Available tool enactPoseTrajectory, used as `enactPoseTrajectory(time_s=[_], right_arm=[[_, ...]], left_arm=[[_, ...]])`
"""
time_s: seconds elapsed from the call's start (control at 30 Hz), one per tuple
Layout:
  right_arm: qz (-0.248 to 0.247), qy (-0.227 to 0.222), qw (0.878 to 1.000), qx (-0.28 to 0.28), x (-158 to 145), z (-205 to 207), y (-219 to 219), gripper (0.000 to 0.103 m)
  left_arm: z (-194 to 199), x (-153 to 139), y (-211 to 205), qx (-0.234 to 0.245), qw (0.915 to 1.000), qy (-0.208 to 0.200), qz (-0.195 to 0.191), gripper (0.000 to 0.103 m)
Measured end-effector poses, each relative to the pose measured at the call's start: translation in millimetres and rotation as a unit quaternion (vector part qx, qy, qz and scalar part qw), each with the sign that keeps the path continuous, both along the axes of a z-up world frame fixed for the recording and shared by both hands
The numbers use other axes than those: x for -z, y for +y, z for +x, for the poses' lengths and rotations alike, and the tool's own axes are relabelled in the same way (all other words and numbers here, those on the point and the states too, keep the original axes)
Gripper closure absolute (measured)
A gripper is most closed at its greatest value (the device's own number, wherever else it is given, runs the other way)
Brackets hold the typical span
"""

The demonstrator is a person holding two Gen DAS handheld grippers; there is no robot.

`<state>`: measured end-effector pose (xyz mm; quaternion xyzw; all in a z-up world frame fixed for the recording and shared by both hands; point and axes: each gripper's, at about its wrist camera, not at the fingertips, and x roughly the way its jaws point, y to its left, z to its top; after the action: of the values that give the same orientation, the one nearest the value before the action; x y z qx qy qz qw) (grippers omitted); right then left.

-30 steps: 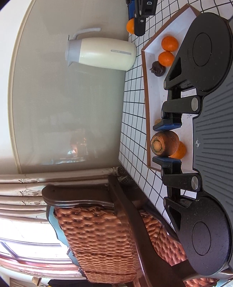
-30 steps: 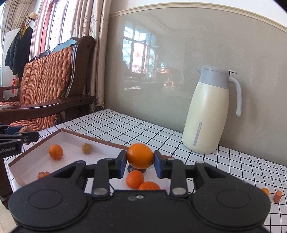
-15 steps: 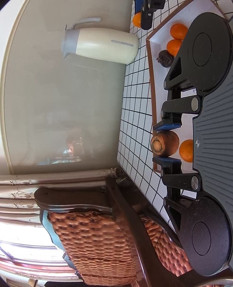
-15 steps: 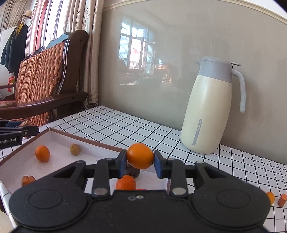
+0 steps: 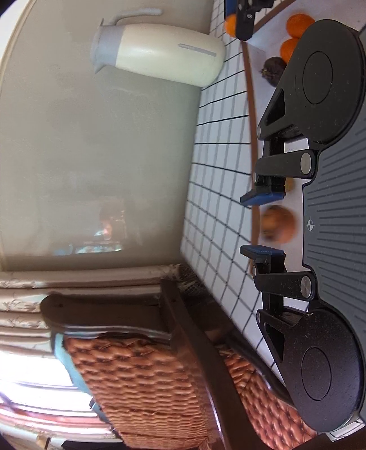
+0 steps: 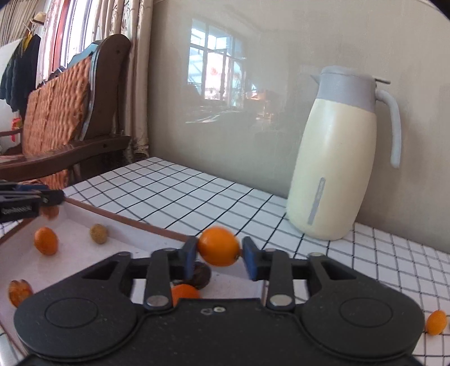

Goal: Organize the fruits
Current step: 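Open both grippers to release the fruits into the tray, then move both tools back toward the kumquat and carrot piece on the table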

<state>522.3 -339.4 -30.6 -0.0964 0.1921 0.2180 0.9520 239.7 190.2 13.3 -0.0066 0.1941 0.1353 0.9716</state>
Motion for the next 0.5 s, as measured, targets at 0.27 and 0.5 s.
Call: enactPoseTrajectory(time_s=[0.27,0.5], right_arm=[[0.032,-0.013,0.999,0.027,0,1,-11,0.006],[0.022,-0.013,1.000,0.018,-6,-14,-8,0.006]], left_arm=[[-17,-7,-1,-0.003,0.9997,-0.023,-0.010,0.000],[-28,-7,-5,0.003,0.9998,-0.018,-0.003,0.000]])
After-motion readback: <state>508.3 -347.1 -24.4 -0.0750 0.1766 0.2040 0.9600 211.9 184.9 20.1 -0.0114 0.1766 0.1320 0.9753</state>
